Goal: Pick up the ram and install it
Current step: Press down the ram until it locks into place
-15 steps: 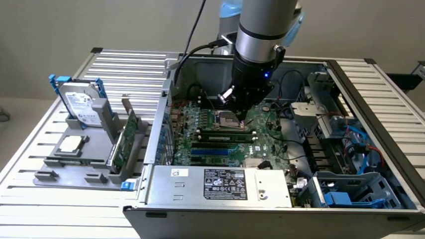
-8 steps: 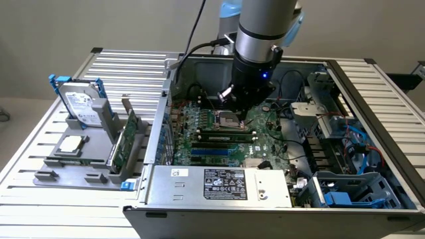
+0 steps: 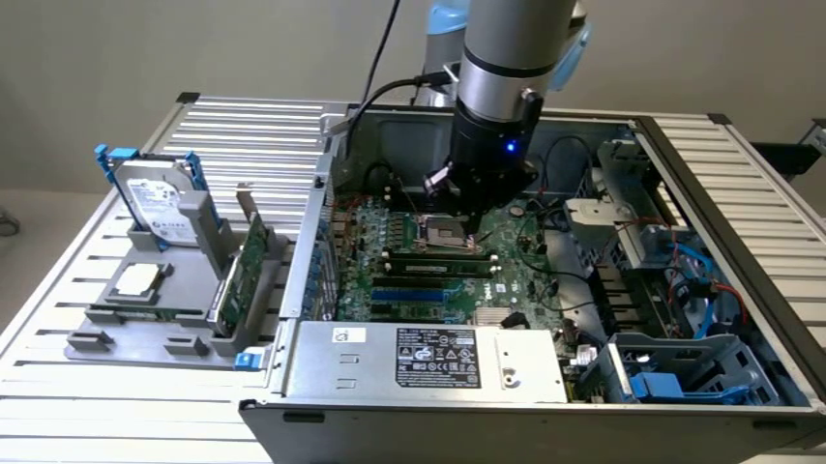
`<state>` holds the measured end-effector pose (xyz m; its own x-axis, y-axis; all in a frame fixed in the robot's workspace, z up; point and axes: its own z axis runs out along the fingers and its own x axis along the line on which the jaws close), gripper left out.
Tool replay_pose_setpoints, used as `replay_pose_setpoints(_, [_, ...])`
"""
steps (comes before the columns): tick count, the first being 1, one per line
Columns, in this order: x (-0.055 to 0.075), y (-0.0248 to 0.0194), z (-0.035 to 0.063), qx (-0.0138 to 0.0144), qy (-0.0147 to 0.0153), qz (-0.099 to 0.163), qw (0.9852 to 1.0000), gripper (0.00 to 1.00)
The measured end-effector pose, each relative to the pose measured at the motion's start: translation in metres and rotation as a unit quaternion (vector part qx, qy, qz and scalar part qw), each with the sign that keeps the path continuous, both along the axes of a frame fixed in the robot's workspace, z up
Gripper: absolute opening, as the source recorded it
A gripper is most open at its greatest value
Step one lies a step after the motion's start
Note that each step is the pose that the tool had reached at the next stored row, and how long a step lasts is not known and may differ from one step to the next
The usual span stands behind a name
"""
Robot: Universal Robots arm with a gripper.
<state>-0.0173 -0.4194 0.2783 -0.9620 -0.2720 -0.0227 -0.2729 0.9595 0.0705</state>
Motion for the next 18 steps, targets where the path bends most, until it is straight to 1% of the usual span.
replay_pose_setpoints(5, [0.0000, 0.0000, 0.0000, 0.0000, 0.0000, -0.034, 0.9994, 0.11])
replay_pose_setpoints(11, [-0.0001, 0.0000, 0.0001, -0.0002, 0.0000, -0.069, 0.9976, 0.11])
replay_pose_setpoints(14, [-0.0009, 0.0000, 0.0001, -0.0016, -0.0001, -0.080, 0.9968, 0.11])
replay_pose_setpoints(18, [-0.0036, 0.0000, 0.0000, -0.0052, -0.0004, -0.090, 0.9959, 0.11])
